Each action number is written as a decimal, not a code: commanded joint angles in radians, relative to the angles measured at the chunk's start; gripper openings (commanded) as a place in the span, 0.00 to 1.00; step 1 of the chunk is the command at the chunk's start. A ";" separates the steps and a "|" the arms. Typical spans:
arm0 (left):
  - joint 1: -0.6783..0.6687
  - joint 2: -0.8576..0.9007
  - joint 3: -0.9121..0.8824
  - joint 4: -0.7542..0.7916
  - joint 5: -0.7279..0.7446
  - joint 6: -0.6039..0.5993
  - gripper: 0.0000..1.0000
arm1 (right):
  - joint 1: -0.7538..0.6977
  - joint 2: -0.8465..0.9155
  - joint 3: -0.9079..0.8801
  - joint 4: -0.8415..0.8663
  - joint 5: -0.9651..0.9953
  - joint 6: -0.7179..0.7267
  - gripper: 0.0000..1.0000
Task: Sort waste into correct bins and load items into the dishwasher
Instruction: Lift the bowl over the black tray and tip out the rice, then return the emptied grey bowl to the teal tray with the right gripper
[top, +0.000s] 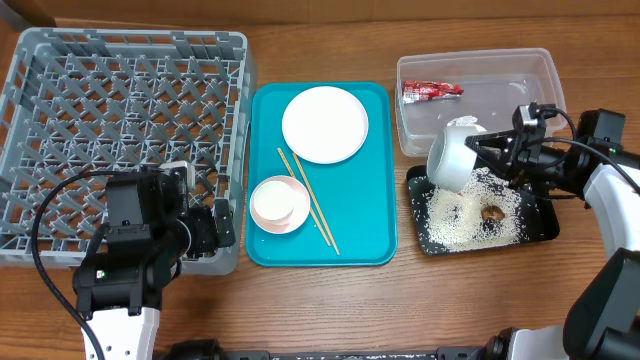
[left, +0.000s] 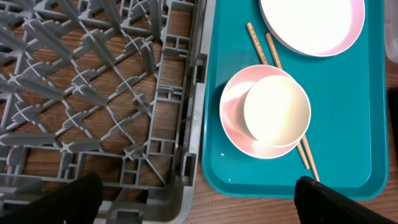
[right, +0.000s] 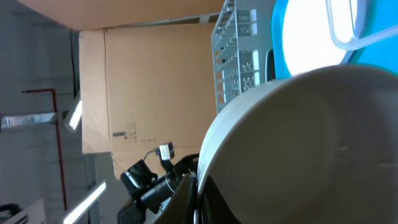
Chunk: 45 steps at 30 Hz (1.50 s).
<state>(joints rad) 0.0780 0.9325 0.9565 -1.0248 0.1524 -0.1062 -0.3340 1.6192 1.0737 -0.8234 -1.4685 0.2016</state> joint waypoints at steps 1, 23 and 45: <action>0.001 -0.003 0.026 0.006 -0.006 -0.013 1.00 | 0.008 -0.028 0.029 -0.005 0.024 -0.014 0.04; 0.001 -0.003 0.026 0.005 -0.006 -0.014 1.00 | 0.448 -0.056 0.402 -0.345 0.956 -0.229 0.04; 0.001 -0.003 0.026 0.005 -0.006 -0.013 1.00 | 0.962 0.251 0.339 -0.008 1.343 -0.144 0.04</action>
<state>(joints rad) 0.0780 0.9325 0.9565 -1.0241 0.1524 -0.1062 0.6235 1.8347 1.4174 -0.8379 -0.1474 0.0101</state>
